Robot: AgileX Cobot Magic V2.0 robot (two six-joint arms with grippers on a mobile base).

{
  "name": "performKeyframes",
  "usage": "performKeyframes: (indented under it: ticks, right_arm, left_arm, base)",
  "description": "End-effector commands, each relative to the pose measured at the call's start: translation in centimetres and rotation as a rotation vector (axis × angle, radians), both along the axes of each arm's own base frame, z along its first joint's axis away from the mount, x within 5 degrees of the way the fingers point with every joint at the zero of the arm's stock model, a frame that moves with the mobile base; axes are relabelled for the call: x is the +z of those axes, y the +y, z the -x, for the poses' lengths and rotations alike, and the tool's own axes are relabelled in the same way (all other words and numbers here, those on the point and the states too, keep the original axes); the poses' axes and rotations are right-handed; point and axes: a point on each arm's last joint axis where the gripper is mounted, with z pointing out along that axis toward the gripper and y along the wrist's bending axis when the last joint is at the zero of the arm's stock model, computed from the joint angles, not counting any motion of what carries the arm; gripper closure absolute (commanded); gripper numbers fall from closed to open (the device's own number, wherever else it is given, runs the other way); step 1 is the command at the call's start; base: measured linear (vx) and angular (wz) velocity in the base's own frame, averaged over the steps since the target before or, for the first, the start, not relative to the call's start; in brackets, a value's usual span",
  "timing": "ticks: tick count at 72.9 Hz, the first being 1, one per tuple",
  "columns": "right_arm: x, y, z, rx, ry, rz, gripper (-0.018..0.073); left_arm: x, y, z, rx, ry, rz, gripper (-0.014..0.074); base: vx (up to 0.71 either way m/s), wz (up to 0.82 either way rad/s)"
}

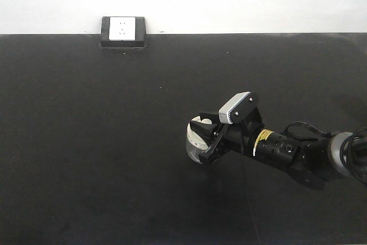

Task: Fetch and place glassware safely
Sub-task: 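Extend the right gripper and lower the jar onto the counter, then open the right gripper and withdraw it from the jar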

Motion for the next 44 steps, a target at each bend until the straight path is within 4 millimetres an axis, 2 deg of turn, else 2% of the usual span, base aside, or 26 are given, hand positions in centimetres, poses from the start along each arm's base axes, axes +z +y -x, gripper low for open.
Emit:
performKeyframes:
  ticks: [1, 12, 24, 37, 44]
  right_arm:
    - [3.7, 0.1, -0.2, 0.009, -0.11, -0.095, 0.0205]
    - [6.3, -0.2, 0.2, -0.018, -0.125, -0.119, 0.0149]
    - [9.8, -1.2, 1.2, -0.099, -0.112, -0.083, 0.0147]
    - [14.8, -3.0, 3.5, -0.238, -0.08, -0.089, 0.0148]
    - [17.5, -4.1, 5.4, -0.294, -0.128, -0.064, 0.0148]
  left_arm:
    - [1.5, 0.0, -0.1, -0.003, -0.081, 0.016, 0.0603]
    - [1.5, 0.0, -0.1, -0.003, -0.081, 0.016, 0.0603]
    - [1.5, 0.0, -0.1, -0.003, -0.081, 0.016, 0.0603]
    - [1.5, 0.0, -0.1, -0.003, -0.081, 0.016, 0.0603]
    - [1.5, 0.0, -0.1, -0.003, -0.081, 0.016, 0.0603]
  base:
    - [0.0, 0.0]
    - [0.0, 0.0]
    - [0.0, 0.0]
    - [0.0, 0.0]
    - [0.0, 0.0]
